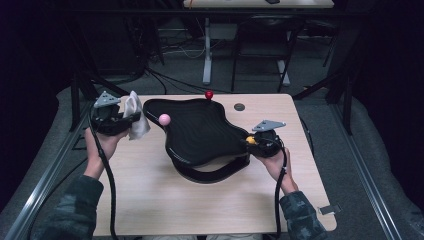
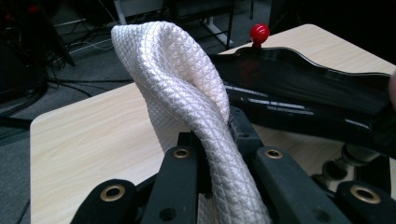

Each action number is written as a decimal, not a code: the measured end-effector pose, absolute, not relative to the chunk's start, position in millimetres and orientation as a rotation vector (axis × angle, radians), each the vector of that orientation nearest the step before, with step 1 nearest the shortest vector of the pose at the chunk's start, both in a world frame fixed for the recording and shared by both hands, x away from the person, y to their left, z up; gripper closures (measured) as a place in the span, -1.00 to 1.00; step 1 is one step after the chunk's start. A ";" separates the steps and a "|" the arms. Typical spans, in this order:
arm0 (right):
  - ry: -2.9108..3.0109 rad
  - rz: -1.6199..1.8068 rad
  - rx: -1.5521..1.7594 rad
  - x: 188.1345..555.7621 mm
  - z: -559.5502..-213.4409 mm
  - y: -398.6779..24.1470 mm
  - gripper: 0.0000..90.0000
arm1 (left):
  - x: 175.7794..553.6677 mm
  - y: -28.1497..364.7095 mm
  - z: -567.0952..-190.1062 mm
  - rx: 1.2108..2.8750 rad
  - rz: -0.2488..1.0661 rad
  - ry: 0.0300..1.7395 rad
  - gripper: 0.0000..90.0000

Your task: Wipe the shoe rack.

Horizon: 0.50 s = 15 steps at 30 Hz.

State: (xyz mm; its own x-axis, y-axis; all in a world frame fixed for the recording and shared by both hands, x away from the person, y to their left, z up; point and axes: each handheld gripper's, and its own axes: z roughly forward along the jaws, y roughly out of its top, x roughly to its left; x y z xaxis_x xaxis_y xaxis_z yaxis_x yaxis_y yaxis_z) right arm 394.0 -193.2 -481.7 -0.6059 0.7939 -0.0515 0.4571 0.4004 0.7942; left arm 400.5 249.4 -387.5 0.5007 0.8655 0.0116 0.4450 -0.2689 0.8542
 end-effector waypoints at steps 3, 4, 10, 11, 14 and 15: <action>2.236 1.069 1.071 393.7 -481.6 -193.0 0.33 | 402.1 246.7 -385.5 1.912 0.621 1.072 0.84; 2.242 1.066 1.071 393.7 -481.3 -193.2 0.33 | 401.6 245.8 -384.4 1.921 0.613 1.065 0.84; 2.239 1.069 1.069 393.6 -481.6 -192.9 0.33 | 392.3 238.8 -381.2 1.943 0.596 1.011 0.84; 2.239 1.067 1.069 393.5 -481.5 -192.7 0.33 | 389.9 236.5 -380.8 1.948 0.592 1.000 0.84; 2.236 1.064 1.064 393.4 -481.5 -192.5 0.33 | 382.2 228.5 -379.5 1.963 0.583 0.953 0.84; 2.237 1.065 1.065 393.4 -481.6 -192.6 0.33 | 379.9 225.3 -379.4 1.972 0.576 0.939 0.84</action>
State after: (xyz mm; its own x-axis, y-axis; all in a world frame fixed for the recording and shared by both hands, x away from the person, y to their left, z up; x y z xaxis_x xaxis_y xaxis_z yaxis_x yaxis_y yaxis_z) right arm 393.4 -192.6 -481.6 -0.6063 0.7930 -0.0601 0.4534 0.4067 0.7931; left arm 379.9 225.3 -379.4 0.6113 0.7902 0.0431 0.3964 -0.3528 0.8476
